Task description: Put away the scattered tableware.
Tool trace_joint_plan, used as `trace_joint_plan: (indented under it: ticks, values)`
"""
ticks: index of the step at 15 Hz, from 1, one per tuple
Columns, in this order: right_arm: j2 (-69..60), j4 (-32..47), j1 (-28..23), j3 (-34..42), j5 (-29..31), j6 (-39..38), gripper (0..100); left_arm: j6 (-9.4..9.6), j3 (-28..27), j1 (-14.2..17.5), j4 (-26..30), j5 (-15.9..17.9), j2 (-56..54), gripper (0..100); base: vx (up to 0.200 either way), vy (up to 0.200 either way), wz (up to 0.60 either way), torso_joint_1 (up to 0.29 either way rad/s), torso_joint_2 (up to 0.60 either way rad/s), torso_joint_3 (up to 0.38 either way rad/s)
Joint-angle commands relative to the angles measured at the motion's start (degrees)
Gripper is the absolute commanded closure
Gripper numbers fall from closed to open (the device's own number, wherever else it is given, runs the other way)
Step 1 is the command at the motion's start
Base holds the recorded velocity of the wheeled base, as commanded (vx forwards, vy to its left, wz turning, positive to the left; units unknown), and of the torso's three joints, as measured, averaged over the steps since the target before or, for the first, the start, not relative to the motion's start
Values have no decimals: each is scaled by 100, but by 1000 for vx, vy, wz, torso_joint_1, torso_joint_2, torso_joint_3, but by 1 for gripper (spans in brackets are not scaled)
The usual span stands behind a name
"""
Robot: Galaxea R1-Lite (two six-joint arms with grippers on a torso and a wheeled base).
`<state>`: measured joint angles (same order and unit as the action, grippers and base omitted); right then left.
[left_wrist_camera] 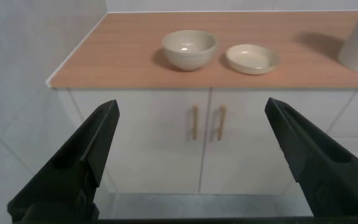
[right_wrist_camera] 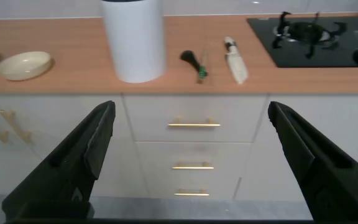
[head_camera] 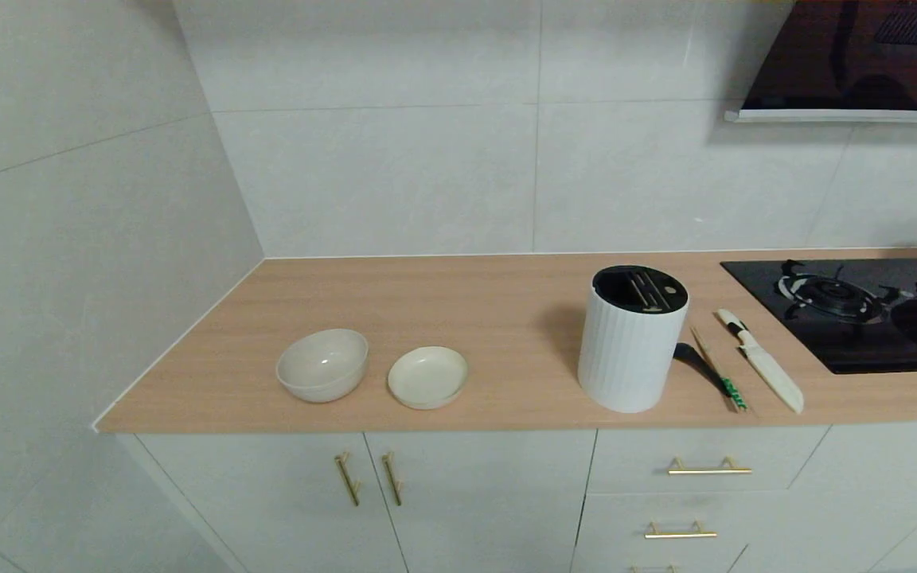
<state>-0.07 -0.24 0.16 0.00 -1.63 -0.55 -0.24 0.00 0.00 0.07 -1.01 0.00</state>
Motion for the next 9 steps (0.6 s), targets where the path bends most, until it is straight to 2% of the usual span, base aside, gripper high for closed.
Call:
trace_joint_plan:
  ticks: [1, 9]
  values:
    - [7, -2, 2, 0, -12, 2, 0, -2, 0, 0, 1, -4, 0, 0, 0, 200, 0, 7, 7, 2]
    - [7, -2, 2, 0, -12, 2, 0, -2, 0, 0, 1, -4, 0, 0, 0, 200, 0, 4, 4, 4]
